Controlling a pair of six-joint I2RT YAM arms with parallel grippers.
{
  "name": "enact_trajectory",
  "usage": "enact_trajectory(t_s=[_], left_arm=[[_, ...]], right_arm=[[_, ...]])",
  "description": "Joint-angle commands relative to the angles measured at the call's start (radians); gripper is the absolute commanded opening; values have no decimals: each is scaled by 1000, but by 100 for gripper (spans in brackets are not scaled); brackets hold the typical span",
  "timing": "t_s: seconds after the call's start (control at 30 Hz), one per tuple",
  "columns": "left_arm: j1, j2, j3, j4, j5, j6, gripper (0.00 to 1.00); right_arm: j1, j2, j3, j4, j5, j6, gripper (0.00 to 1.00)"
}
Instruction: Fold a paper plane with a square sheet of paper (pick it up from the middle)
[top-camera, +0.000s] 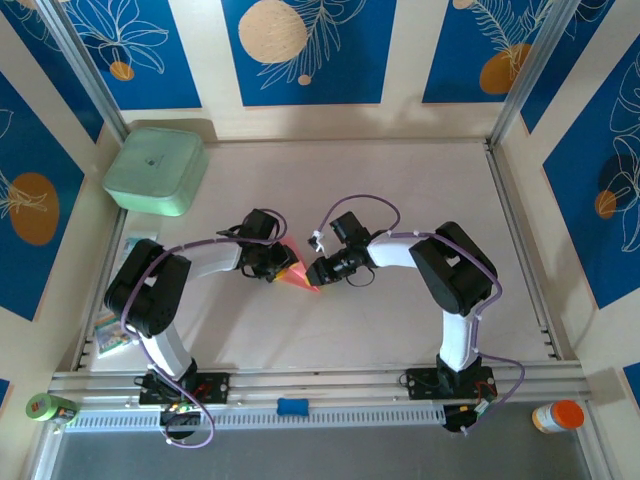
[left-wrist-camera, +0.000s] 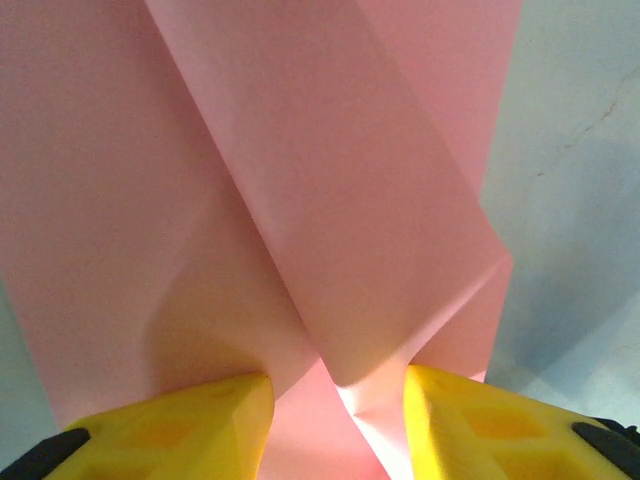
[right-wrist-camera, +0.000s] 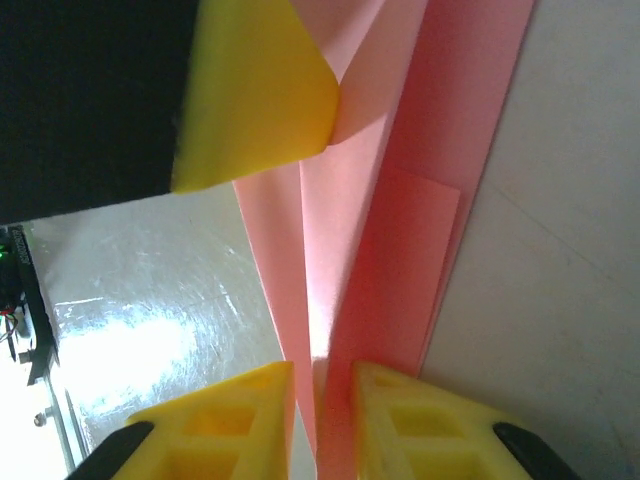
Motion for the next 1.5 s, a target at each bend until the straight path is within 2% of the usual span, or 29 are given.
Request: enact_trajectory(t_s=[0.0,0.23,0.47,0.67,0.8,0.97,1.2,1.3,1.47], left_arm=[[-10,58,-25,-132,-47,14,44],[-10,54,-18,-138,-48,16,44],[-10,17,-2,-130,-47,28,44],[13,-98,4,-29,-16,69,47],[44,-179,-61,121,18,70,48],[57,-184,-147,276,85,76,41],[57,-76,-199,508,209,48,27],[57,-43,-212,556,222,36,22],[57,-17,-244,615,223,21,21]], right_arm=[[-3,20,28,-32,-7,-11,19],[-9,48,41,-37,-35,-4,8],[-28,60,38,-37,-80,11,4],[-38,77,45,-49,-129,25,1],[-39,96,59,-83,-132,34,0],[-39,106,79,-138,-107,53,0],[-40,114,87,-165,-85,80,0],[-41,115,87,-161,-85,87,0],[-43,114,85,-159,-84,93,0]])
